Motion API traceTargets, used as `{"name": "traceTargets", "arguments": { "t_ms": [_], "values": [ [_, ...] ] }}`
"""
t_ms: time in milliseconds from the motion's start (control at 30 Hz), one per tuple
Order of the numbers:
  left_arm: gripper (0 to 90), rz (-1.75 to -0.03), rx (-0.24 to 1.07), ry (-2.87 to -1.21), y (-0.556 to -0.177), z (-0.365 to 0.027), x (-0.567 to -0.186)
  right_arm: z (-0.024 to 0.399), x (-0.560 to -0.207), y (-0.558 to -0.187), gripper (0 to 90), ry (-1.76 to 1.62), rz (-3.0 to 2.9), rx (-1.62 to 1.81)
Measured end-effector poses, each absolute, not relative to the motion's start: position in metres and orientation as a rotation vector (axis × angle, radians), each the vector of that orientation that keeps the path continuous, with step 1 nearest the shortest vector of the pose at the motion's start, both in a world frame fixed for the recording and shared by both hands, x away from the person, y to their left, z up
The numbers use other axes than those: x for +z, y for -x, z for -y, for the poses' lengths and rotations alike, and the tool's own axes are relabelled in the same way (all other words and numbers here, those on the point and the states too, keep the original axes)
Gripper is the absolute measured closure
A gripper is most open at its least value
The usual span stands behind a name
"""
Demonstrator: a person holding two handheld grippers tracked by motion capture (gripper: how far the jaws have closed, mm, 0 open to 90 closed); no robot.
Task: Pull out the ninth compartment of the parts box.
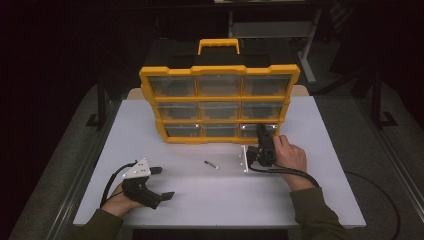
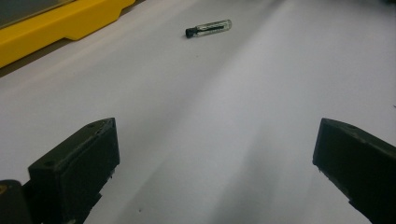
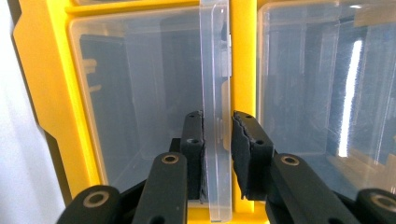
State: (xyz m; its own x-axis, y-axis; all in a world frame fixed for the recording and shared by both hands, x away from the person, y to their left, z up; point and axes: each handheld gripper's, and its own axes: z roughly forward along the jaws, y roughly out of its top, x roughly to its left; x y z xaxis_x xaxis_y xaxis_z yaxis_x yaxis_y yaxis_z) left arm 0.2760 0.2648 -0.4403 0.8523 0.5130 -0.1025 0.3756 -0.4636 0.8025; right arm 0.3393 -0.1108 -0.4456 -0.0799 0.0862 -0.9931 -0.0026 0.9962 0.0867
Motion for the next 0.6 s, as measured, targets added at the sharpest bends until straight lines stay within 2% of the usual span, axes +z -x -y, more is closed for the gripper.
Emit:
{"name": "traceTargets", "arguments": {
  "t_ms": [600],
  "values": [
    [0.2, -0.640, 0.197, -2.117, -0.2761, -0.2650, -0.4401, 0.1082, -0.4469, -0.3379, 76.3, -0.051, -1.630, 0.032]
  ]
}}
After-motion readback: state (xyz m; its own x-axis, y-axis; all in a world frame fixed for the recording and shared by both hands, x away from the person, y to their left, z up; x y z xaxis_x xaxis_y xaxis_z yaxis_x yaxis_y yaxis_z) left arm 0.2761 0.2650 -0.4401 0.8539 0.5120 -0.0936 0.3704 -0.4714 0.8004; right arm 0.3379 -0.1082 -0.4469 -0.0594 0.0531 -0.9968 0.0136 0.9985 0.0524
